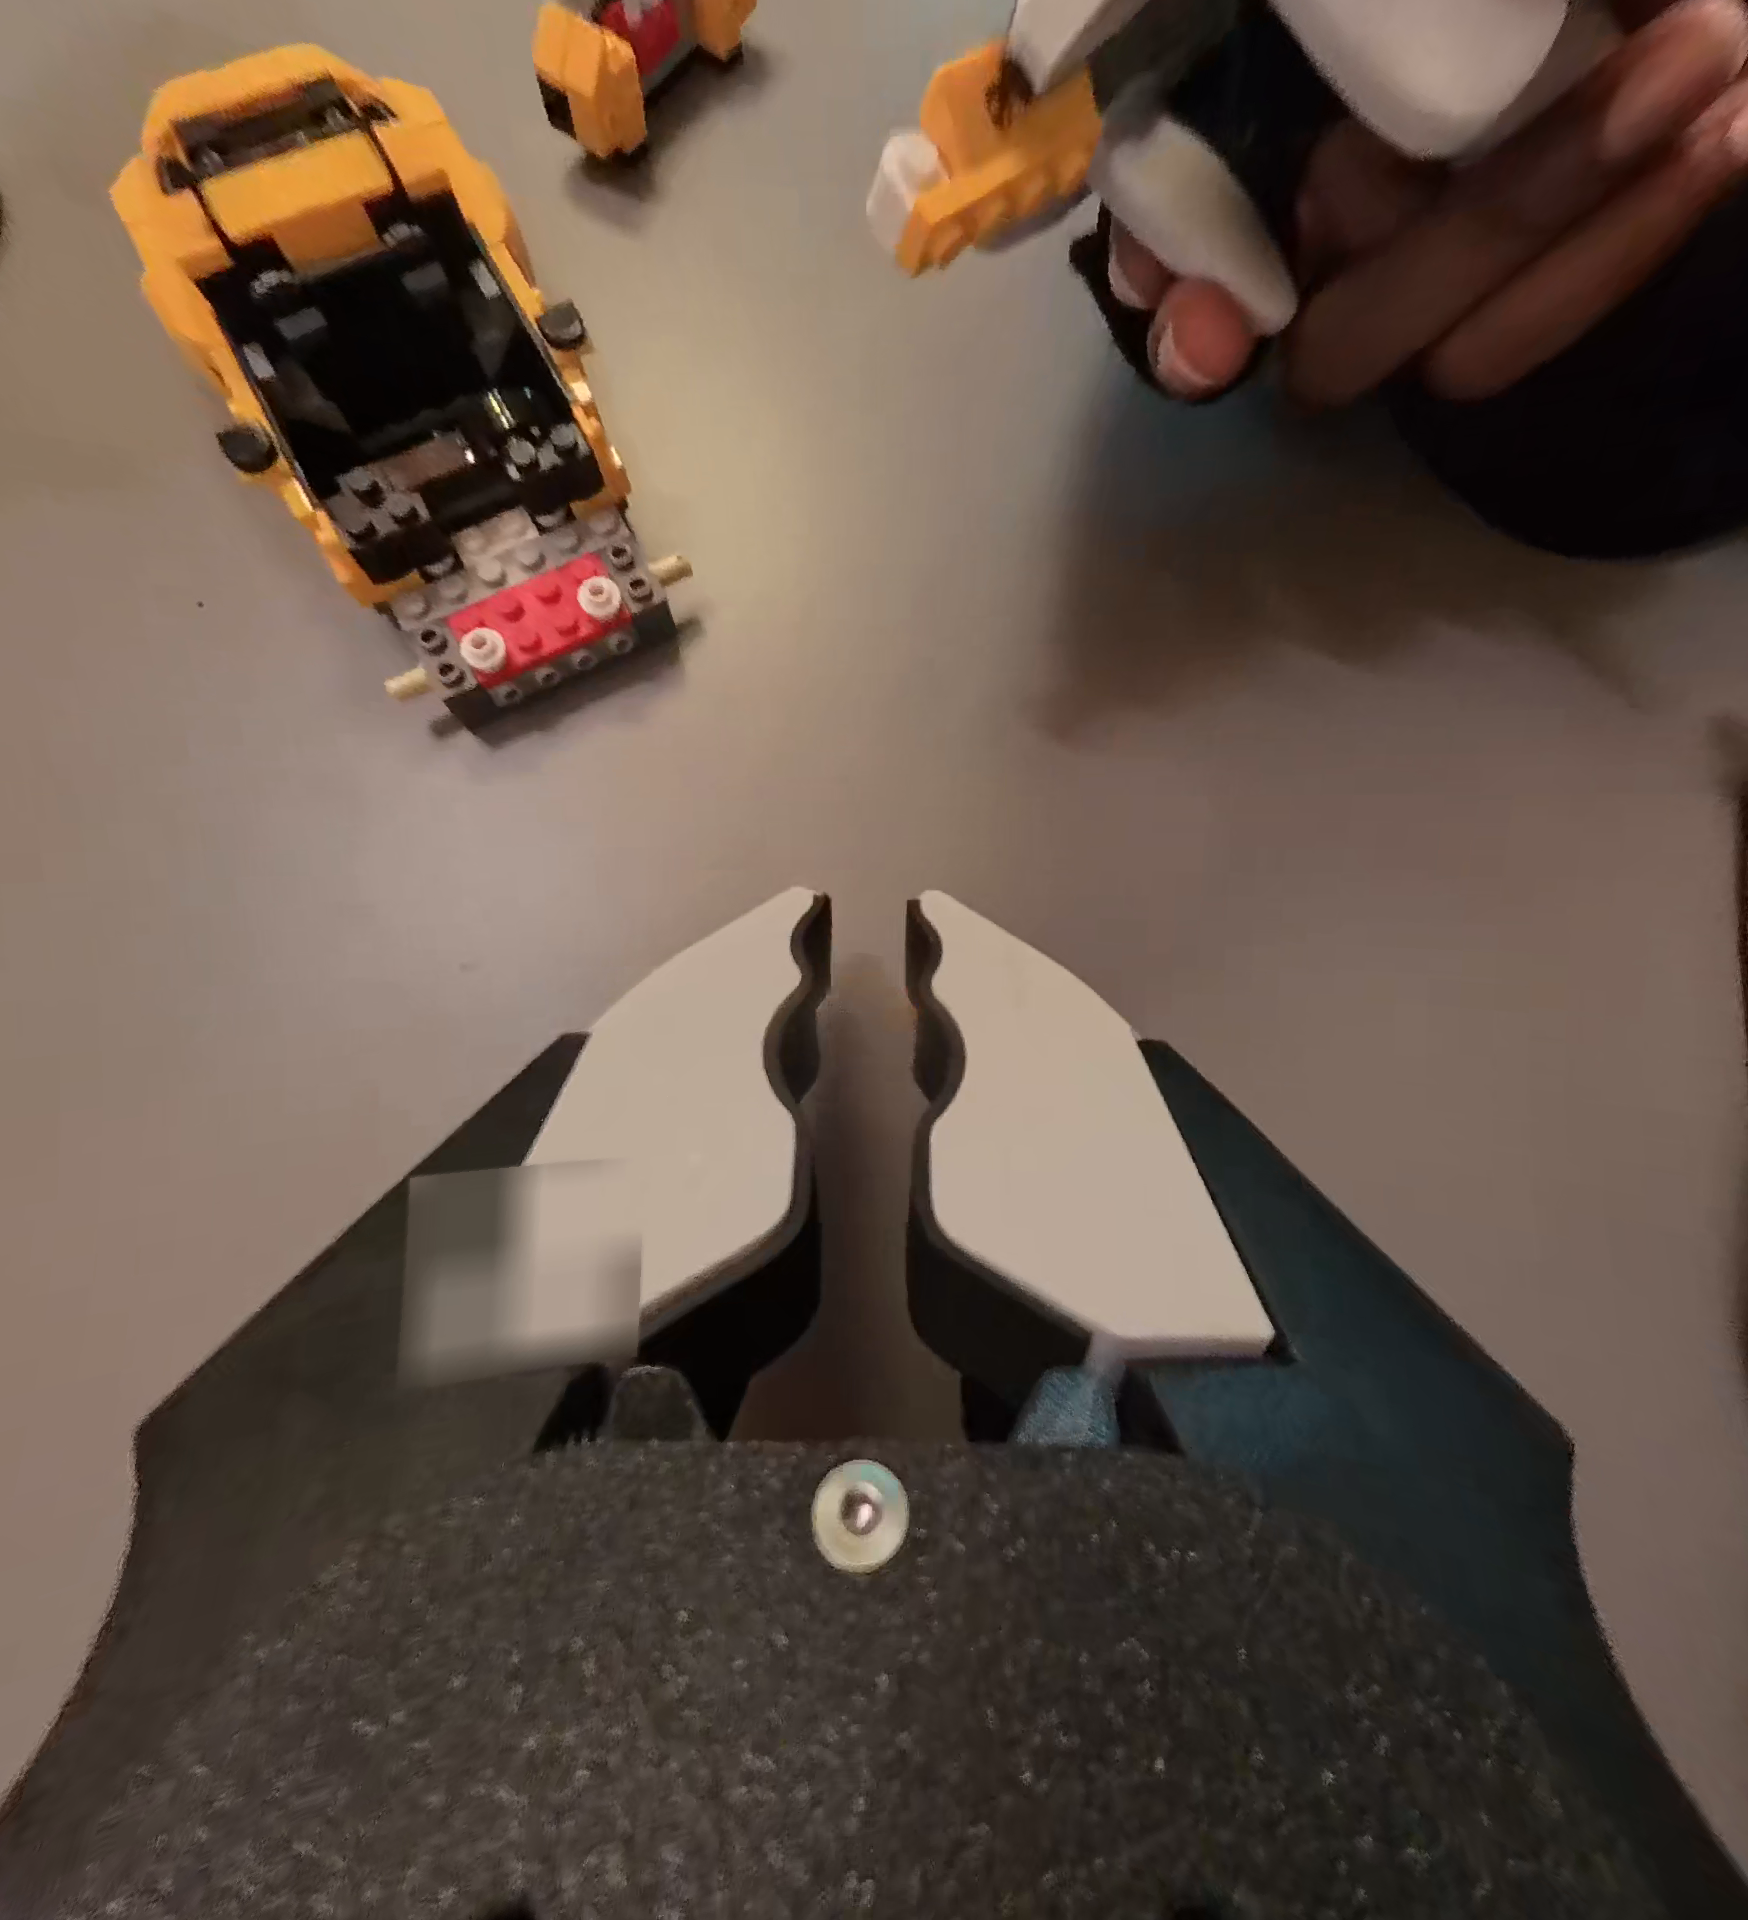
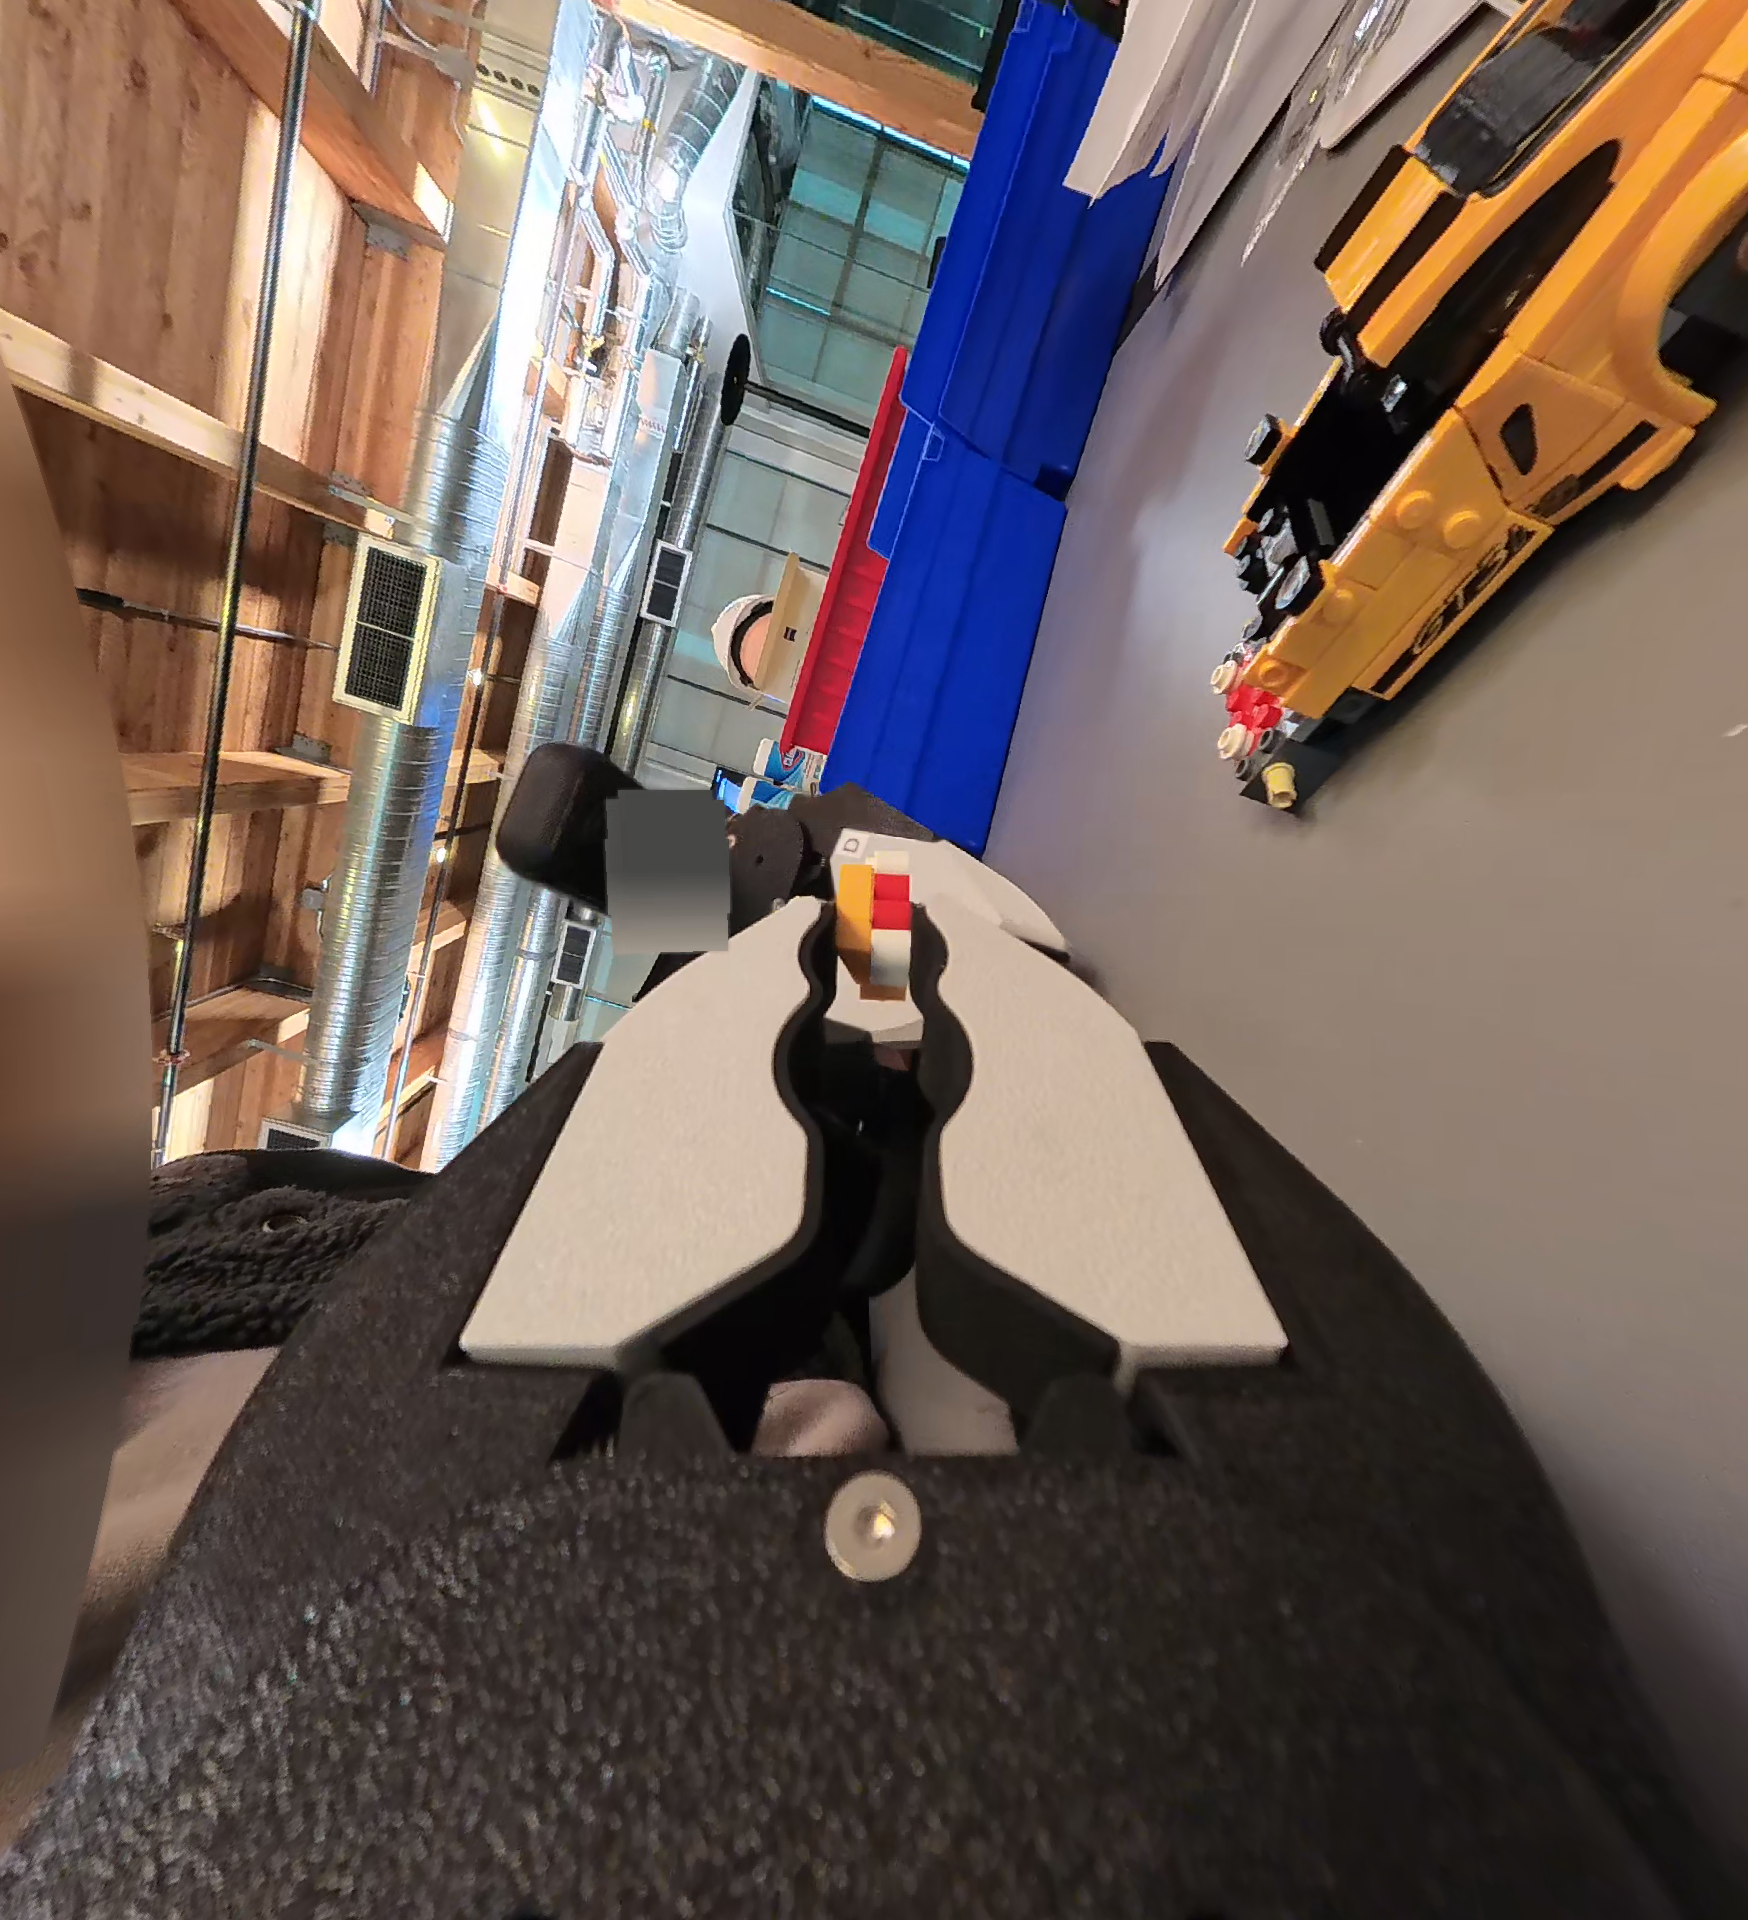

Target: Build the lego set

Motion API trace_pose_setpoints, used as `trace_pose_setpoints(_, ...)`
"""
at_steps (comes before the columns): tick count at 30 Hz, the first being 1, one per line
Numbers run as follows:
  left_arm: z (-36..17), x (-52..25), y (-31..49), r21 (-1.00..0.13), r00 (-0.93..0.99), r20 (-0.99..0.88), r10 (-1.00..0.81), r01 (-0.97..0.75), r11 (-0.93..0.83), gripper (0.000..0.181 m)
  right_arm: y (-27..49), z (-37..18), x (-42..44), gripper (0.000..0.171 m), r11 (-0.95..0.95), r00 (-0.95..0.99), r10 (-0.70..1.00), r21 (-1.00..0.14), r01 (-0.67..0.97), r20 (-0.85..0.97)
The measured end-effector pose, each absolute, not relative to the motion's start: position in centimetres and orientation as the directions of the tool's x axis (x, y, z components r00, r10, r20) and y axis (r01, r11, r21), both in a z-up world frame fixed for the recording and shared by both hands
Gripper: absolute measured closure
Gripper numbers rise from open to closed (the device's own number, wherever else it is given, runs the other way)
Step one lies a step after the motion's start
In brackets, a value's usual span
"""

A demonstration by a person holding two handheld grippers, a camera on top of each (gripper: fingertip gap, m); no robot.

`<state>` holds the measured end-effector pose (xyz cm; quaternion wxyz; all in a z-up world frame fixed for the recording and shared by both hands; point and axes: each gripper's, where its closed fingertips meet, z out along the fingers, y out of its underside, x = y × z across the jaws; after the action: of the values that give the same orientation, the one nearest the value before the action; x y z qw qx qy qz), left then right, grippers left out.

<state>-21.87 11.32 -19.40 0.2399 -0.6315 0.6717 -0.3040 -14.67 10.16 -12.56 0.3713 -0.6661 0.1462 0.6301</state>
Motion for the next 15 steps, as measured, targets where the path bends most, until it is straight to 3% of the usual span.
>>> trace_pose_setpoints(6,-19.8,-23.1,10.3,-0.649,-0.149,0.127,-0.981,-0.76,0.031,0.169,10.1,-12.5,-14.7,0.158,-0.684,0.149,0.277,-0.304,-0.663,-0.949)
trace_pose_setpoints(12,-20.8,-22.6,9.8,-0.598,-0.195,0.028,-0.98,-0.789,0.14,0.173,10.1,-12.4,-14.7,0.158,-0.686,0.147,0.28,-0.305,-0.66,-0.948)
trace_pose_setpoints(15,-20.6,-22.0,10.5,-0.594,-0.064,0.162,-0.985,-0.803,-0.046,0.173,10.0,-12.4,-14.7,0.158,-0.686,0.146,0.284,-0.307,-0.659,-0.948)
